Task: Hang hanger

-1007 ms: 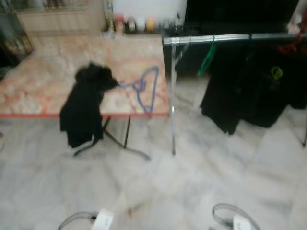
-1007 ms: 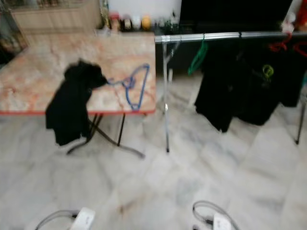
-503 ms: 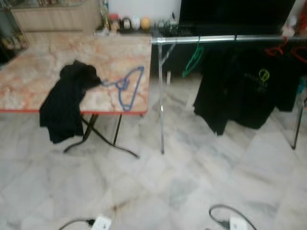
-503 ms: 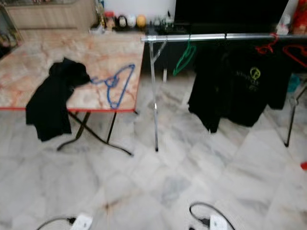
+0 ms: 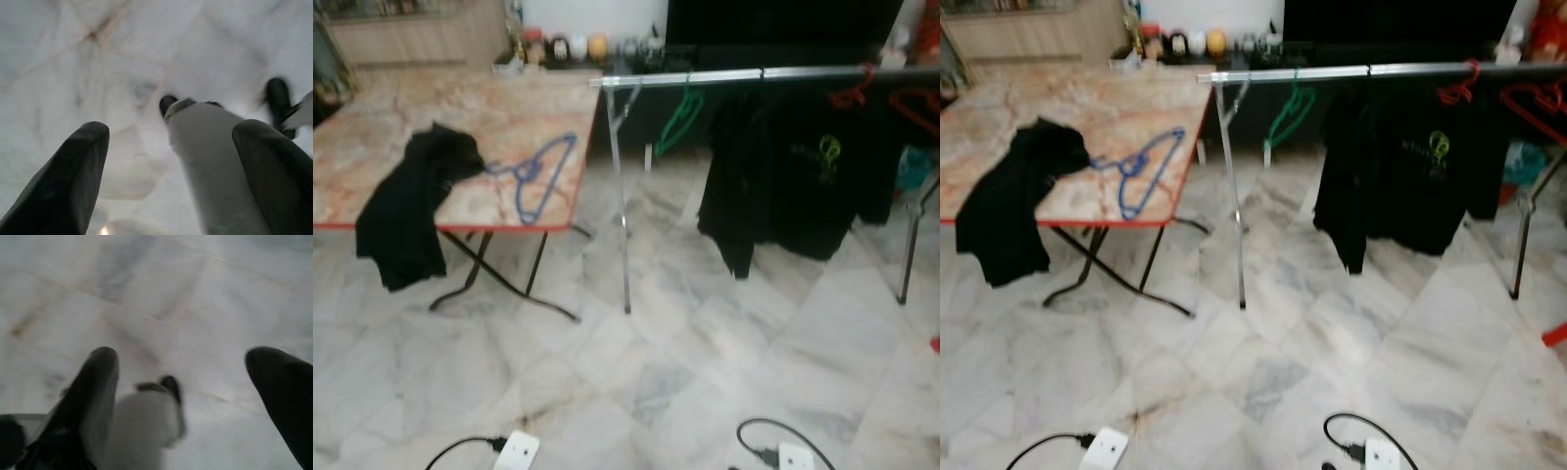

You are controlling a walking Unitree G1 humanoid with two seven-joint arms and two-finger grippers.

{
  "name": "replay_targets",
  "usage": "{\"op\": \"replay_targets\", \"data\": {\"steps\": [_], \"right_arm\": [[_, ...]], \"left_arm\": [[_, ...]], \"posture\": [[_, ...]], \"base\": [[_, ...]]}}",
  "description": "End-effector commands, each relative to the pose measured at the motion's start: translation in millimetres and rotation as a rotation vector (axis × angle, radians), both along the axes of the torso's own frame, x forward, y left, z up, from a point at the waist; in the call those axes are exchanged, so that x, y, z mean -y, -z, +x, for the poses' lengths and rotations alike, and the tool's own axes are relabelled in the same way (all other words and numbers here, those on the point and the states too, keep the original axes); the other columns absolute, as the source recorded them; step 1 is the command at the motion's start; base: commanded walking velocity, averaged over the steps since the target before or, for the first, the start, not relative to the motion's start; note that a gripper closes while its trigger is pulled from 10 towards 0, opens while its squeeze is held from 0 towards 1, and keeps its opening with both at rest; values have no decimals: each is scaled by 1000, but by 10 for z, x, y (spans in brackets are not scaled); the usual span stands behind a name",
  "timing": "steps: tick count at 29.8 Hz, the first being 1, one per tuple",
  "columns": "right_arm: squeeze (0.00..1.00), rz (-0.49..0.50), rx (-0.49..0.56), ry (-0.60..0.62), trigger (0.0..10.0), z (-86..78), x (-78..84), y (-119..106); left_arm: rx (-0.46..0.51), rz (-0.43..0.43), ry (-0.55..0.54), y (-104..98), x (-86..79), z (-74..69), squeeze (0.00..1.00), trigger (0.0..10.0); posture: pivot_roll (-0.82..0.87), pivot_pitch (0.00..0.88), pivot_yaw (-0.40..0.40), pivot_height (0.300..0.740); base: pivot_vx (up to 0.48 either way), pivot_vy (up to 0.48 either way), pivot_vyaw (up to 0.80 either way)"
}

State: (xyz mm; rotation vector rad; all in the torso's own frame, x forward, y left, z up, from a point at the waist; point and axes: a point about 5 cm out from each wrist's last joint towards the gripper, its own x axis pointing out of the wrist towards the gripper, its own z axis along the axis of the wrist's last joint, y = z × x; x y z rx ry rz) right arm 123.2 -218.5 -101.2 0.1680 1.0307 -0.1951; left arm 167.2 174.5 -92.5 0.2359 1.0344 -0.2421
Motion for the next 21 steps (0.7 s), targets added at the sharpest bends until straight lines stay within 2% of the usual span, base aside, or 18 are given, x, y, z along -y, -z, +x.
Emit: {"op": "replay_targets", "data": {"steps": [1, 3, 4, 5, 7, 8, 16, 21], "right_arm": [[1000, 7, 11, -6, 10000, 51, -44, -7], [988, 5, 10, -7, 10000, 49, -43, -7], [871, 4, 9, -8, 10000, 49, -43, -6], [196, 4, 8, -9, 10000, 50, -44, -7], [196, 3, 8, -10, 10000, 52, -44, -7], [0, 3, 8, -9, 10000, 52, -43, -7], [0, -10, 19, 4, 10000, 65, -28, -16], [0, -4, 2, 32, 10000, 47, -23, -6]], "left_arm": [[-8, 18, -22, 11, -89, -47, 0, 10000], [-7, 13, -23, 11, -86, -47, 0, 10000], [-9, 9, -28, 12, -85, -48, 0, 10000], [-8, 3, -36, 12, -84, -49, 0, 10000], [-6, -3, -46, 11, -83, -49, 0, 10000], [0, -10, -50, 9, -79, -45, 0, 10000], [5, -26, -62, 7, -75, -43, 0, 10000], [6, -28, -59, 6, -76, -42, 0, 10000]], "posture": [[8, 0, 16, 740], [8, 0, 16, 740], [7, 0, 16, 740], [6, 0, 16, 740], [6, 0, 16, 740], [6, 0, 17, 740], [5, 0, 17, 740], [5, 0, 19, 740]], "base": [[0, 0, 0], [0, 0, 0], [0, 0, 0], [0, 0, 0], [0, 0, 0], [0, 0, 0], [0, 0, 0], [328, 0, -160]]}}
